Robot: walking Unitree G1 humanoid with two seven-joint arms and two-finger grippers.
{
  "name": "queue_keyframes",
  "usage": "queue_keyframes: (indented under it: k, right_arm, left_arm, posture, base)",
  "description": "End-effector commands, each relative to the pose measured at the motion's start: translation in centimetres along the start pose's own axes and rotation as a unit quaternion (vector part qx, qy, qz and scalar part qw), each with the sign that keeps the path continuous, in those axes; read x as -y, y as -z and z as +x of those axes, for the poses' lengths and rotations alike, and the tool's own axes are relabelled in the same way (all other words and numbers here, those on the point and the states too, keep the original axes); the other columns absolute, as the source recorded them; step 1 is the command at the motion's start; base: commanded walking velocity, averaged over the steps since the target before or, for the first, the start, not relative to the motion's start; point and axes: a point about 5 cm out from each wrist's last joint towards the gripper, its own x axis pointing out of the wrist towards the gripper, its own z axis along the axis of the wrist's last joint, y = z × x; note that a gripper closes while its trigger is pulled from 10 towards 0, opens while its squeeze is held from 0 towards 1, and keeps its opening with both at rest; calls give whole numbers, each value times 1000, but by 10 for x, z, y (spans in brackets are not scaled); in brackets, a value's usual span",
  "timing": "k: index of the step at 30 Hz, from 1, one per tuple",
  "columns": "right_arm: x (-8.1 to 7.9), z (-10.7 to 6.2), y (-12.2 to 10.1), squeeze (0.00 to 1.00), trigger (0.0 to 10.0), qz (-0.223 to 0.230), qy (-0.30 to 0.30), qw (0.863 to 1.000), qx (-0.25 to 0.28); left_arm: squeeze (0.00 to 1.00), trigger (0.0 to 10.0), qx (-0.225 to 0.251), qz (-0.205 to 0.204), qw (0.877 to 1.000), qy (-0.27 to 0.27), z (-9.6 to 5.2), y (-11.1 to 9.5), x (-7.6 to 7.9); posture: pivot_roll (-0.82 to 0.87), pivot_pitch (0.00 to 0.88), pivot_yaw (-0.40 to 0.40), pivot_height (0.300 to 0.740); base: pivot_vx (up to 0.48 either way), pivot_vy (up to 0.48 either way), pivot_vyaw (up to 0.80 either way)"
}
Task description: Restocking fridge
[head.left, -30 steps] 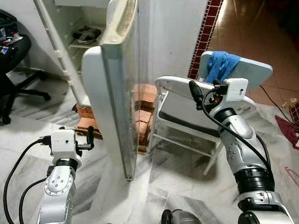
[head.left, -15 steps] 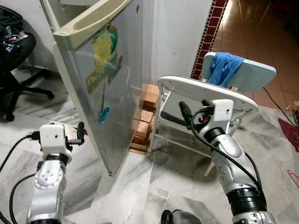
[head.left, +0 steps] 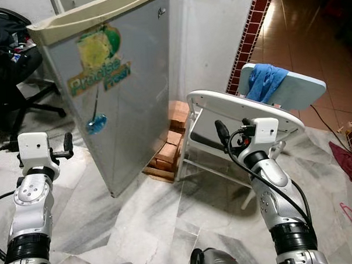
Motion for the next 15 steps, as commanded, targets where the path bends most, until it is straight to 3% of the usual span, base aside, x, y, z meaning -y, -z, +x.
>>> queue_keyframes:
  k: [1,9,15]
  right_arm:
    - [0,-1,-7,0,10000,4,4,1000,20]
    - [-2,-6,-2,0,10000,11,12,1000,12]
    - [-1,-9,1,0,10000,6,17,1000,6]
  left_arm:
    - [0,10000,10,-2,1000,1,-1,-1,-1]
    - [0,10000,27,-12,999,34,-13,2,27]
    - [0,10000,57,-22,996,66,-22,-12,48]
  posture:
    - [-16,0,-29,740]
    - [-20,0,-22,740]
    - [-20,0,-20,740]
  base:
    - [0,472,0]
    - [0,477,0]
    - [0,480,-727]
